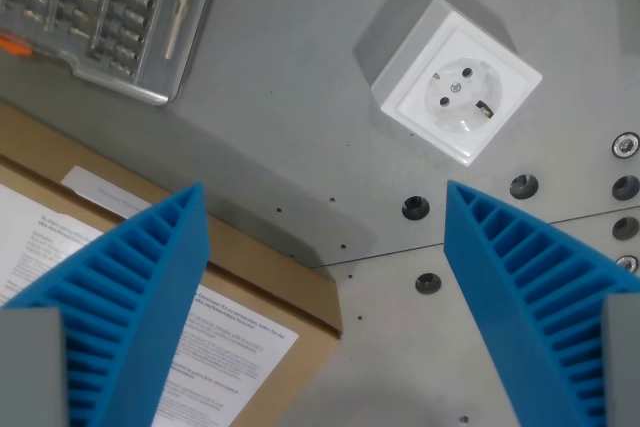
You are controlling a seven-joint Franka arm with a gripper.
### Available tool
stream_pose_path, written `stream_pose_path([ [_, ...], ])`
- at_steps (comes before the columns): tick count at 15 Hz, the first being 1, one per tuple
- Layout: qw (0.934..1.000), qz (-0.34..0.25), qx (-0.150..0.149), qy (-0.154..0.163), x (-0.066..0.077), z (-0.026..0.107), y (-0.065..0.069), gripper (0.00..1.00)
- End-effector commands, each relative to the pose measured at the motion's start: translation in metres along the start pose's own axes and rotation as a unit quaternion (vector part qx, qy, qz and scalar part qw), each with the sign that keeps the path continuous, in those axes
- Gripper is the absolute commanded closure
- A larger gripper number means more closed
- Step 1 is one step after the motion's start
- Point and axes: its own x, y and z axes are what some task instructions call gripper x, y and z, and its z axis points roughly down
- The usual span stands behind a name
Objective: Move above the white socket
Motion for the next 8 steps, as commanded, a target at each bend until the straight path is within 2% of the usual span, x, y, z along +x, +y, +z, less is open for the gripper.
stream_pose_path([
  [1,0.9993,-0.037,0.003,0.007,0.000,0.002,0.003,0.00],
  [8,0.9952,-0.095,0.011,0.024,0.001,0.013,0.012,0.00],
])
